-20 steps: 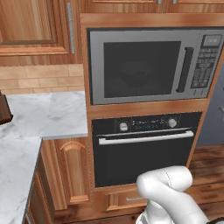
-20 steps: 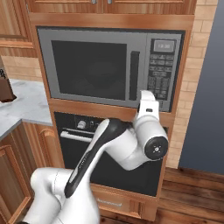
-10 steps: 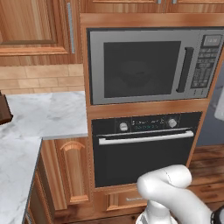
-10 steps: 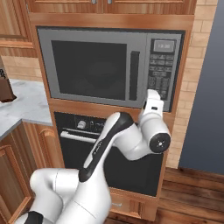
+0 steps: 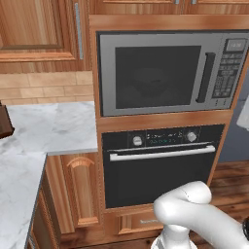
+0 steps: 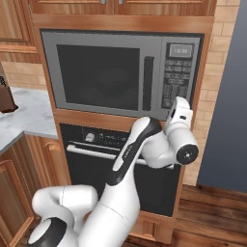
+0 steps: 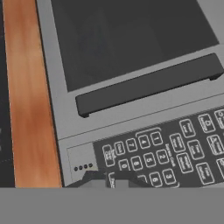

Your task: Pick the sweet potato from the sink and place it in the bowl. Then pick the bowl and place it in the microwave. Then close the microwave door and press the start button.

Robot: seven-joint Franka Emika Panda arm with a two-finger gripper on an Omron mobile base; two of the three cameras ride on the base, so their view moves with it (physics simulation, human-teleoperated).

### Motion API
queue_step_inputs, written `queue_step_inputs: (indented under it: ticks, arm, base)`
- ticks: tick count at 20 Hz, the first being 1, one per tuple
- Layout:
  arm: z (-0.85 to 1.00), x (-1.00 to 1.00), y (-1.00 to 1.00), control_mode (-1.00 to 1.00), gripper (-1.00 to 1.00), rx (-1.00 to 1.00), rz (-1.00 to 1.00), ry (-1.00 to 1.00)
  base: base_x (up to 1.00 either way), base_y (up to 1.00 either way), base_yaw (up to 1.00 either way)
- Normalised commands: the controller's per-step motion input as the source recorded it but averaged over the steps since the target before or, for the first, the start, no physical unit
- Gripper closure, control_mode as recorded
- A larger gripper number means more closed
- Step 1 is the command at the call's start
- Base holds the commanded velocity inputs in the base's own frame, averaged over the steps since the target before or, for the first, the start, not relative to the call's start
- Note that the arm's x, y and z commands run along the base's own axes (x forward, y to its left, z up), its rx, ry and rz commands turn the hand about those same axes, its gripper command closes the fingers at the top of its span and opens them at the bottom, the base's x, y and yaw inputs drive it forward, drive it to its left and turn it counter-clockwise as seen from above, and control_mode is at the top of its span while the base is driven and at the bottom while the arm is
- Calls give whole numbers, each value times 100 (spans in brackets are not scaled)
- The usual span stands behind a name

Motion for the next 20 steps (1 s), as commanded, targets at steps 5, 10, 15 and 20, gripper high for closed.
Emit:
queue_step_inputs:
  ticks: [5, 10, 15, 20]
  arm:
    - [-2, 33, 0, -100, 100, 0, -5, -1]
    - [-7, 29, 0, -100, 100, 0, -6, -3]
    - [-12, 36, 0, -100, 100, 0, -6, -1]
    - [-1, 29, -15, -100, 100, 0, -4, 0]
  base:
    - [0, 0, 0]
    - [0, 0, 0]
    - [0, 0, 0]
    - [0, 0, 0]
